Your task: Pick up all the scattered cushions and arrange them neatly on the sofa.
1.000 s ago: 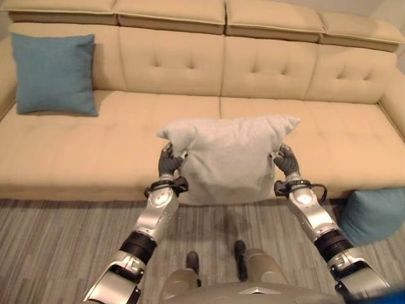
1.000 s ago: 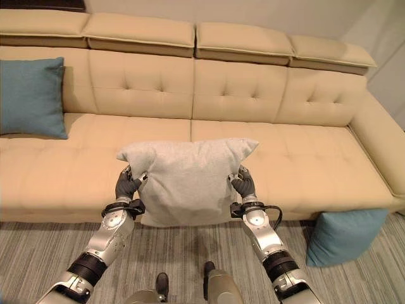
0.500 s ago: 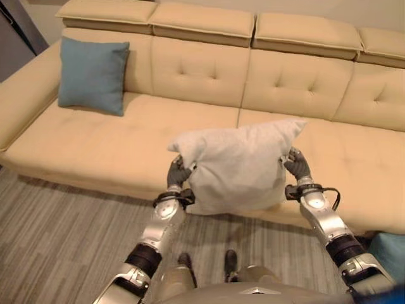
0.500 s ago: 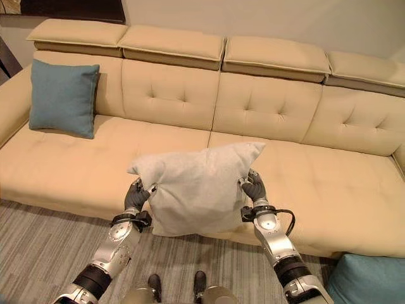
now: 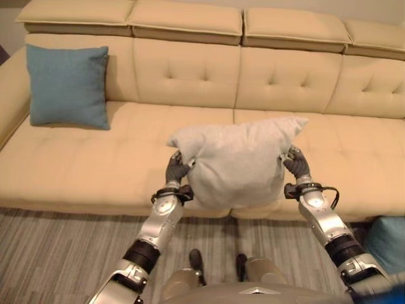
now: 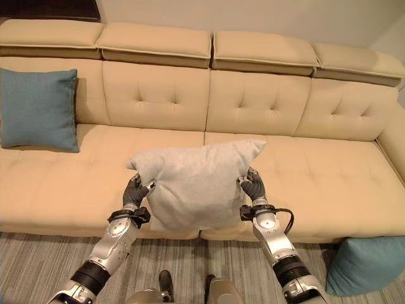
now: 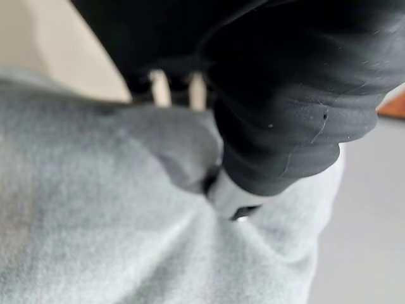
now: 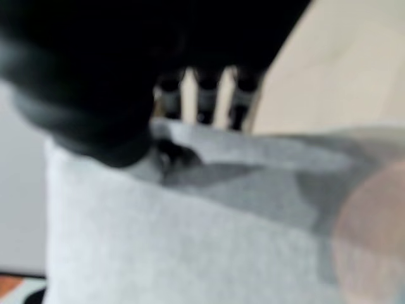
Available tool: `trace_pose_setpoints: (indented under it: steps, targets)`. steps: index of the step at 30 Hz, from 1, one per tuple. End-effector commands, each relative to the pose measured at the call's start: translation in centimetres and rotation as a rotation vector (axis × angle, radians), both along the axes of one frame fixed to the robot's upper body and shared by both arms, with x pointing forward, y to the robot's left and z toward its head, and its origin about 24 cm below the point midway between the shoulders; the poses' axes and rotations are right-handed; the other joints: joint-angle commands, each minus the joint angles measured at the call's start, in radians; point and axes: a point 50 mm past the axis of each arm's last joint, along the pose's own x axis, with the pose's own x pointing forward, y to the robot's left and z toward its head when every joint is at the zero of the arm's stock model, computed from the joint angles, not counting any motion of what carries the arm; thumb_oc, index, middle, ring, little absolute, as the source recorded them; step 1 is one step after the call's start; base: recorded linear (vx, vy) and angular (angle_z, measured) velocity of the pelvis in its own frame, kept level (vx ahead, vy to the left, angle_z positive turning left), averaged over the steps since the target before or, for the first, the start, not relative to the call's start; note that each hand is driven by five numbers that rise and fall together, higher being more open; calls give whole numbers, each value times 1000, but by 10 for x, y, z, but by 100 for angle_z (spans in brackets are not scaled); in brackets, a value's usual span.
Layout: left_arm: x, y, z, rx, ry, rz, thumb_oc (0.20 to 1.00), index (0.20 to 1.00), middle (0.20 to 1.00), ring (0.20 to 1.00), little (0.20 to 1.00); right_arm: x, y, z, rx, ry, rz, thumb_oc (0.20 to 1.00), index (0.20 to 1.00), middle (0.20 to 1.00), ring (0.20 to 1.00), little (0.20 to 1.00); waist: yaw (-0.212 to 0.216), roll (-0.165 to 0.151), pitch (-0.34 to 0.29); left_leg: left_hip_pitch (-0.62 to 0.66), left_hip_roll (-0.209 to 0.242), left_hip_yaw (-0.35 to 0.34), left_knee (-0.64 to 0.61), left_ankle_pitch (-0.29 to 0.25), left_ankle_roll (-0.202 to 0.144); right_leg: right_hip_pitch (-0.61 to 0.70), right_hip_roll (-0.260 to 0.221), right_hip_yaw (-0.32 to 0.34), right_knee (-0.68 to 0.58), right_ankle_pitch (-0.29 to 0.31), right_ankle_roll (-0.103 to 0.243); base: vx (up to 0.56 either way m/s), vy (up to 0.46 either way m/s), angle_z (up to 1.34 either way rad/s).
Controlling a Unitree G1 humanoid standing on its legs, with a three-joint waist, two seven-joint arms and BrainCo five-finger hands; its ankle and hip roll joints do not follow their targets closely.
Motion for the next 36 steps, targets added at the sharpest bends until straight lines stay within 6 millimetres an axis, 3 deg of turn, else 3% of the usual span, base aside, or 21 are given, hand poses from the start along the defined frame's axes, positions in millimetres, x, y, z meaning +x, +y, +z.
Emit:
trace_pose_setpoints:
  steps: [1, 2, 3, 4, 7, 11, 13, 16, 18, 21, 22, 24, 26, 32, 36]
  targets:
    - [12, -46, 59, -61, -305, -197, 200, 200, 200, 200, 200, 19, 50, 56, 68, -269, 198, 200, 200, 200, 200, 200, 19, 1, -67, 17, 25, -15, 81, -86, -81, 49, -71, -183, -213, 134, 21, 236, -8, -77]
    - [12, -43, 60, -63, -308, -188, 200, 200, 200, 200, 200, 21, 55, 58, 50, -274, 226, 200, 200, 200, 200, 200, 16, -1, -69, 48, 23, 3, 57, -92, -97, 36, -90, -274, -333, 157, 26, 187, -23, -94]
    - [12, -43, 60, -63, -308, -187, 200, 200, 200, 200, 200, 21, 55, 58, 50, -273, 226, 200, 200, 200, 200, 200, 15, 0, -69, 51, 25, 2, 55, -91, -97, 40, -88, -275, -338, 159, 26, 264, -62, -100]
    - [10, -43, 57, -64, -301, -190, 200, 200, 200, 200, 200, 21, 55, 58, 40, -272, 239, 200, 200, 200, 200, 200, -3, -9, -74, 74, 12, -1, 31, -88, -104, 28, -56, -245, -427, 193, 36, 206, -61, -45]
    - [10, -45, 55, -71, -292, -192, 200, 200, 200, 200, 200, 20, 53, 58, 32, -274, 237, 200, 200, 200, 200, 200, -18, -13, -76, 90, 8, -19, 18, -93, -108, 14, -26, -177, -453, 210, 41, 171, -62, 1]
    - [8, -51, 52, -84, -285, -220, 200, 200, 200, 200, 200, 16, 45, 53, 37, -258, 219, 200, 200, 200, 200, 200, -19, -23, -97, 100, 0, -33, 31, -118, -117, 67, -13, -160, -502, 215, 31, 199, -107, 35]
    - [7, -59, 50, -130, -271, -248, 200, 200, 200, 200, 200, 11, 28, 51, 35, -259, 172, 200, 200, 200, 200, 200, -34, -26, -107, 57, 32, -39, 171, -143, -154, 116, -14, -188, -508, 191, 6, 209, -184, 22]
    - [7, -67, 51, -149, -267, -268, 200, 200, 200, 200, 200, 9, 18, 52, 50, -262, 143, 200, 200, 200, 200, 200, -34, -34, -82, -33, 85, -43, 401, -63, -214, 181, -1, -211, -516, 151, -38, 154, -183, 37]
    - [8, -66, 52, -148, -266, -265, 200, 200, 200, 200, 200, 9, 19, 52, 55, -261, 144, 200, 200, 200, 200, 200, -28, -35, -76, -46, 88, -62, 390, -57, -211, 191, 4, -208, -523, 144, -42, 98, -66, 18]
    - [8, -64, 53, -137, -269, -254, 200, 200, 200, 200, 200, 8, 20, 49, 60, -248, 143, 200, 200, 200, 200, 200, -18, -43, -84, -74, 99, -87, 257, -81, -183, 212, 4, -192, -545, 138, -28, 150, 1, -7]
    - [9, -63, 54, -129, -275, -252, 200, 200, 200, 200, 200, 9, 20, 49, 60, -249, 143, 200, 200, 200, 200, 200, -10, -37, -86, -83, 105, -109, 178, -52, -182, 215, 12, -181, -550, 137, -24, 195, 59, -5]
    - [10, -62, 59, -122, -293, -235, 200, 200, 200, 200, 200, 10, 24, 47, 66, -244, 143, 200, 200, 200, 200, 200, 20, -19, -79, -123, 105, -208, 40, 59, -202, 236, 37, -142, -553, 119, -21, 204, 79, -17]
    - [10, -61, 60, -126, -298, -234, 200, 200, 200, 200, 200, 10, 24, 48, 60, -248, 145, 200, 200, 200, 200, 200, 23, -18, -74, -124, 109, -209, 41, 73, -209, 244, 37, -135, -545, 109, -24, 116, 59, -38]
    - [7, -54, 57, -117, -291, -220, 200, 200, 200, 200, 200, 12, 28, 52, 54, -261, 157, 200, 200, 200, 200, 200, 36, -11, -93, -67, 84, -189, 14, 39, -185, 268, 12, -105, -526, 87, -16, 156, 122, -20]
    - [17, -51, 74, -63, -354, -210, 200, 200, 200, 200, 200, 21, 40, 73, 39, -340, 176, 200, 200, 200, 200, 200, 45, -20, -99, -56, 66, -141, 14, 12, -161, 253, -18, -89, -519, 89, 2, 124, 113, -22]
